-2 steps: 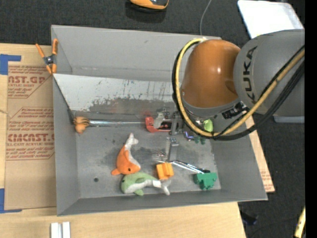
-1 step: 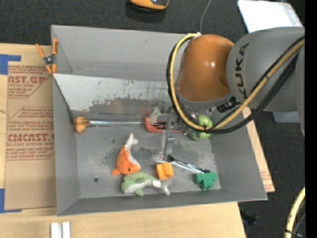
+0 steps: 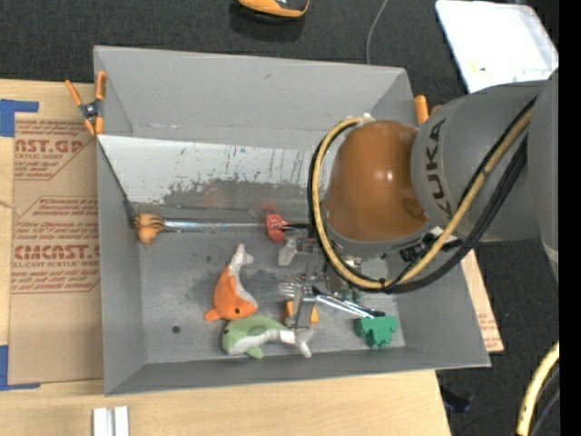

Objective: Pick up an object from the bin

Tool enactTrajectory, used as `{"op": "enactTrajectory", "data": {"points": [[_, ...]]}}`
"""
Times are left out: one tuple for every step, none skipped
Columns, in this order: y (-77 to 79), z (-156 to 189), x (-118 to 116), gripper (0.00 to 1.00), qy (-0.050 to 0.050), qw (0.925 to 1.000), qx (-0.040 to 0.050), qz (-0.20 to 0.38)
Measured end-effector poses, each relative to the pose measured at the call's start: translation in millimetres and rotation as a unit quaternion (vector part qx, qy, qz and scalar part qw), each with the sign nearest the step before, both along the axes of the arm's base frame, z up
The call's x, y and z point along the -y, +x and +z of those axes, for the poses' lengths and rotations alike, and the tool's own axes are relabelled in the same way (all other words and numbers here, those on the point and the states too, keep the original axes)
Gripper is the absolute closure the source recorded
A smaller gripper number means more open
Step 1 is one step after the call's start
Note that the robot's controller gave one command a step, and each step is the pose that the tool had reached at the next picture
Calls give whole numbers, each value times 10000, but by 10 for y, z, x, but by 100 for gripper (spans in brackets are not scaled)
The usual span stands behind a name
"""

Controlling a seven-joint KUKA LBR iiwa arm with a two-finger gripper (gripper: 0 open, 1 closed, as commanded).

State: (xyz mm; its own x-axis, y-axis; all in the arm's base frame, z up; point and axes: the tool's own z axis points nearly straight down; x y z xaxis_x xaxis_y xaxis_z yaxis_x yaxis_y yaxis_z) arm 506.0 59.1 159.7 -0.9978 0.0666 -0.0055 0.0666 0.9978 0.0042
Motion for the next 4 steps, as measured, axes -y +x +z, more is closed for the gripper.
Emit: {"op": "enactTrajectory", "data": {"points": [[61, 0, 347, 0, -4, 9996, 43, 288], [161, -50, 435, 0, -2, 9989, 20, 465], [83, -30, 256, 0, 3, 9997, 52, 237], [142, -136, 216, 0, -3, 9995, 18, 318]]}}
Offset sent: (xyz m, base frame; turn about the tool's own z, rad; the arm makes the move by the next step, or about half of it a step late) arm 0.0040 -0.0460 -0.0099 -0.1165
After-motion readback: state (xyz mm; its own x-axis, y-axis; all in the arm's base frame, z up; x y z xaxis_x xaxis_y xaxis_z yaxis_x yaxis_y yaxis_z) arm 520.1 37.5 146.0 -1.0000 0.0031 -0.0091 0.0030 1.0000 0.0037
